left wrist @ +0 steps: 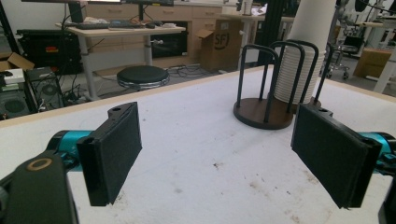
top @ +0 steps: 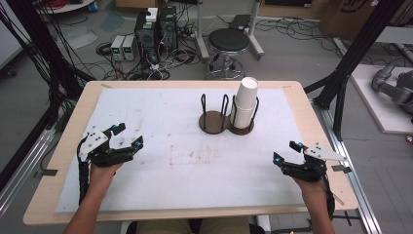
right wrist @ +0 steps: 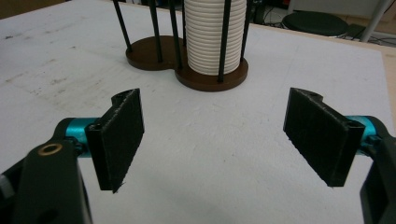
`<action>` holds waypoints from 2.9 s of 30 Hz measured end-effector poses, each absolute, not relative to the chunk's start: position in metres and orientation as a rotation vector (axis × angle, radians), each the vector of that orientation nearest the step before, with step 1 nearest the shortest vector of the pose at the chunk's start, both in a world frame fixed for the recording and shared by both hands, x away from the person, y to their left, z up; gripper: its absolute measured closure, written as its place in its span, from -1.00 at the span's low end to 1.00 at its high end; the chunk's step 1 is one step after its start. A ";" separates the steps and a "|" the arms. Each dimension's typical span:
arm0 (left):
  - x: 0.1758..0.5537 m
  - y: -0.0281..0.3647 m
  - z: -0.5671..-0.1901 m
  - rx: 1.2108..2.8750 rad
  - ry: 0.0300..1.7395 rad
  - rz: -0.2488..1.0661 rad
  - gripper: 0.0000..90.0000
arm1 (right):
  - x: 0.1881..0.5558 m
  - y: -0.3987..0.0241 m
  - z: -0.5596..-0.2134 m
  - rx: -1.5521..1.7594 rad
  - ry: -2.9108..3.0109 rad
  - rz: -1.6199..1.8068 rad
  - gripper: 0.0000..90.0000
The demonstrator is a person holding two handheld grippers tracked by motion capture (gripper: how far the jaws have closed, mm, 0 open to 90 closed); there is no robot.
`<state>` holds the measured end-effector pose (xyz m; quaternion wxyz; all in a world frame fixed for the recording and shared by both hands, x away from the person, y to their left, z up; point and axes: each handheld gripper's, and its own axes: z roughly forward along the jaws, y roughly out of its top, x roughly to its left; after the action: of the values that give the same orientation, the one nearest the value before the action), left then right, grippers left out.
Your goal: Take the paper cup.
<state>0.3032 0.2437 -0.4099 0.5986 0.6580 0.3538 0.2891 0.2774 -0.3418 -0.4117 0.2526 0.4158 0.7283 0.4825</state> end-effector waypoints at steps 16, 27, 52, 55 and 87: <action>0.304 0.238 -0.411 1.531 0.817 0.660 -0.64 | 0.278 -0.337 -0.410 1.136 1.976 1.301 -0.54; 0.306 0.236 -0.413 1.537 0.807 0.640 -0.64 | 0.289 -0.323 -0.400 1.142 1.992 1.332 -0.54; 0.310 0.234 -0.415 1.526 0.815 0.618 -0.63 | 0.370 -0.261 -0.306 1.004 2.098 1.334 -0.56; 0.311 0.233 -0.415 1.524 0.813 0.616 -0.63 | 0.381 -0.259 -0.300 1.013 2.092 1.323 -0.56; 0.312 0.233 -0.416 1.529 0.804 0.590 -0.63 | 0.465 -0.237 -0.309 1.183 2.140 1.113 -0.35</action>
<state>0.3119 0.2327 -0.4159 0.6115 0.6626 0.3486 0.2559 0.4648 -0.2369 -0.3089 0.2253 0.4291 0.7760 0.4037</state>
